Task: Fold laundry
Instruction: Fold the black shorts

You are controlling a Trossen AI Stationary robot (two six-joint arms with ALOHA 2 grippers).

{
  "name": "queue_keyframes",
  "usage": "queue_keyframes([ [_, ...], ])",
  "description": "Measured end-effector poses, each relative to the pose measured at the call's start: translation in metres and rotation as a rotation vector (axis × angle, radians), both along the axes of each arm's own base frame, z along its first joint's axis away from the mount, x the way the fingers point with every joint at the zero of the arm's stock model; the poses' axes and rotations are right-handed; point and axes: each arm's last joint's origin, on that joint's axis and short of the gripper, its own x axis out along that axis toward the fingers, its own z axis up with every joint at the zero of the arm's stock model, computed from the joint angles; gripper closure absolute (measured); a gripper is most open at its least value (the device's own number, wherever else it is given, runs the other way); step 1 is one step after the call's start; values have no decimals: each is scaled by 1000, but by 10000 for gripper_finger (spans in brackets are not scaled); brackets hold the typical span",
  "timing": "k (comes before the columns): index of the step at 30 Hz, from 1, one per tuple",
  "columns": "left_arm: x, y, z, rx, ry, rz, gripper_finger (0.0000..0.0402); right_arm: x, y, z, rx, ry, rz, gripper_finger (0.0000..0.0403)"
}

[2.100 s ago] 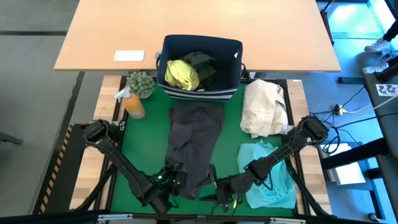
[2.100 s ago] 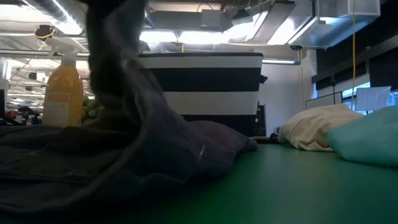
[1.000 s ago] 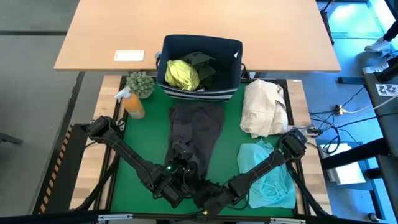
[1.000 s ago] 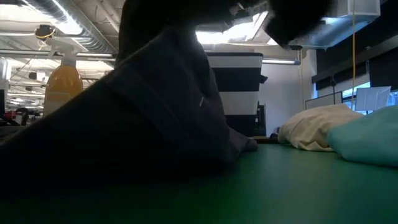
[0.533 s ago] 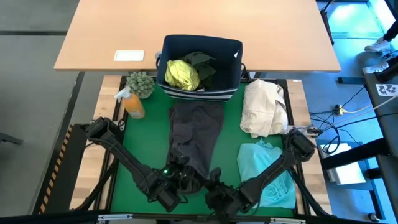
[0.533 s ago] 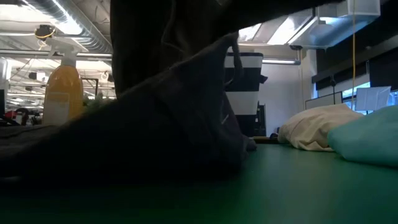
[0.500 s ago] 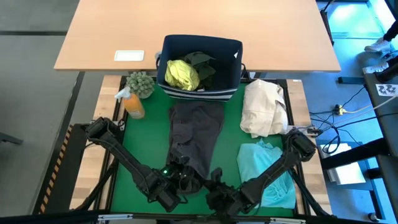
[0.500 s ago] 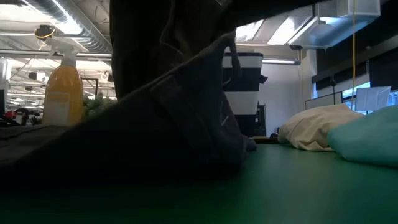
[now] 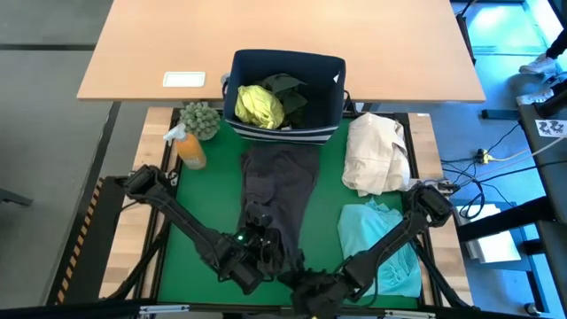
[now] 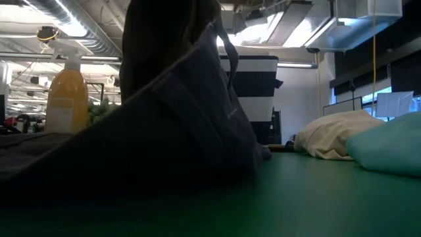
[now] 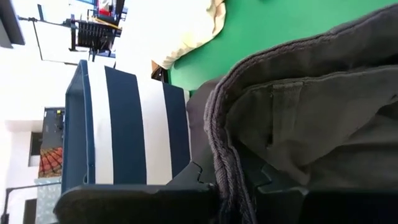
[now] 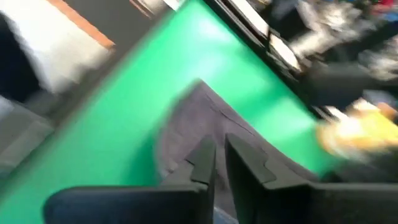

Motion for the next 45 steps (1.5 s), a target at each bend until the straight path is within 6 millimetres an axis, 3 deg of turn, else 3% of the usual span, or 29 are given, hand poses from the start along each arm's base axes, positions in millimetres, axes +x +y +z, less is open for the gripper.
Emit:
queue_keyframes([
  [7, 5, 7, 0, -8, -7, 23, 393, 34, -22, -29, 38, -15, -74, 309],
  [12, 5, 7, 0, -11, -10, 25, 392, 43, -38, -41, -47, -11, -197, 323],
  [19, 4, 4, 0, -15, -14, 18, 392, 25, -45, -48, -140, 142, -299, 396],
  [24, 0, -2, 0, -37, -19, 8, 392, 8, -44, -45, -161, 260, -392, 396],
  [35, -15, -26, -2, -108, 18, -76, 392, -10, -25, -4, -123, 267, -471, 400],
  [45, -15, -54, -3, -428, 47, -196, 392, -18, -30, -5, -91, 300, -566, 401],
])
